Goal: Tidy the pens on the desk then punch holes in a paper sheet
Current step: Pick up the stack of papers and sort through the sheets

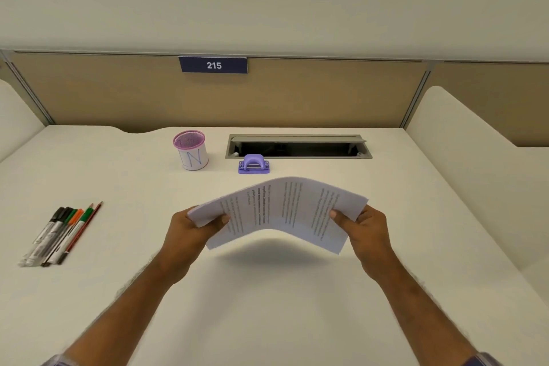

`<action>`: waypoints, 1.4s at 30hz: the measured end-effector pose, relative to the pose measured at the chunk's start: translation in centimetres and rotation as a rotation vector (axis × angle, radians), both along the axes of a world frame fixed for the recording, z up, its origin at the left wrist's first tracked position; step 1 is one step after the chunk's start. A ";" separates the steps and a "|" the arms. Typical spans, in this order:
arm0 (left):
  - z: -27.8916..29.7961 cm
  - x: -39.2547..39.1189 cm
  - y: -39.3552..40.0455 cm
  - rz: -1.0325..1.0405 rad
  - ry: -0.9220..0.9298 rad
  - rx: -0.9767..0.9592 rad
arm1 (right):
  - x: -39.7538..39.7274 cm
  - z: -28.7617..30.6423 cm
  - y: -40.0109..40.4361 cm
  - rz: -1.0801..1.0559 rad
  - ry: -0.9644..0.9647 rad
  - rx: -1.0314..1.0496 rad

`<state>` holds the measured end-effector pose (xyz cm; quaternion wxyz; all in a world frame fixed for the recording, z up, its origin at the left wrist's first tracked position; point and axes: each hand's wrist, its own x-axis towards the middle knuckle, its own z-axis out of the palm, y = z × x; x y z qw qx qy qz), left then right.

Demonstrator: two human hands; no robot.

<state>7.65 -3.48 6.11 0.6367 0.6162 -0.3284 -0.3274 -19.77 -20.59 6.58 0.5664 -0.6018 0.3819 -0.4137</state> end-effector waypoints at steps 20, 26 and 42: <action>-3.4 -1.7 0.7 0.018 0.033 0.218 | -1.1 -3.0 1.0 0.018 0.119 0.103; -3.4 -2.4 0.9 0.005 0.043 0.219 | -1.6 -3.1 1.0 0.061 0.117 0.115; 8.2 1.1 -1.7 -0.121 -0.718 0.241 | 0.6 8.7 0.2 0.237 0.546 -0.430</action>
